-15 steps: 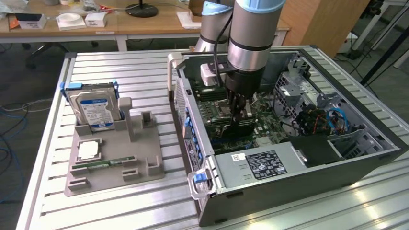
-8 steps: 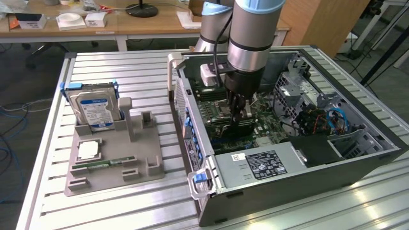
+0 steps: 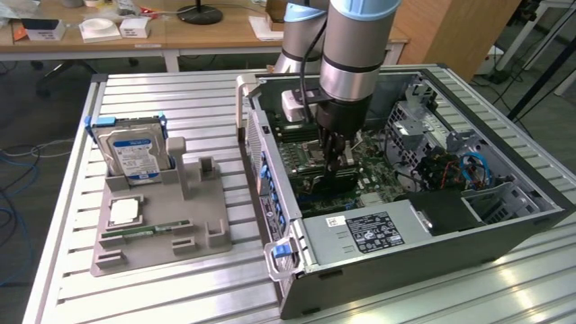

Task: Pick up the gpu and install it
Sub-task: 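Press down on the gpu until it lock into place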

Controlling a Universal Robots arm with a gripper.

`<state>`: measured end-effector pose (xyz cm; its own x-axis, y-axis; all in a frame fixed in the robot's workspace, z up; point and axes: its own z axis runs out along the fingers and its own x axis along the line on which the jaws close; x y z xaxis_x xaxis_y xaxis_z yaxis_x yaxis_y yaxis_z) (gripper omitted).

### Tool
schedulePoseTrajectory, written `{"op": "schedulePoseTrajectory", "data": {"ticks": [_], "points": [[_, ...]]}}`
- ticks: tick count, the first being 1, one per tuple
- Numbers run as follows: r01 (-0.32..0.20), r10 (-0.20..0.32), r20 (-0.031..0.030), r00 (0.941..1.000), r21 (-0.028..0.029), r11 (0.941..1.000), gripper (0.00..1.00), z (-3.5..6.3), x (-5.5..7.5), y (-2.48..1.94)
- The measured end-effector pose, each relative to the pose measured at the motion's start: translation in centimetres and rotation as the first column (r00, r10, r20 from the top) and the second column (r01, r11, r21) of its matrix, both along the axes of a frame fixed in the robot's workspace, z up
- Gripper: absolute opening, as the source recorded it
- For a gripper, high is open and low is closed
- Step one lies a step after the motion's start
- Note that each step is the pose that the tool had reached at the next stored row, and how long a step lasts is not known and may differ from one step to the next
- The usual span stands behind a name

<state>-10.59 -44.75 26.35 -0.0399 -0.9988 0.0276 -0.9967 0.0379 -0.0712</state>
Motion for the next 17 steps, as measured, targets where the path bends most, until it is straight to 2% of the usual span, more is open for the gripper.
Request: {"op": "schedulePoseTrajectory", "data": {"ticks": [17], "points": [[0.001,-0.001,0.0022,1.0,-0.0002,1.0,0.11,-0.1,-0.96,0.02]]}}
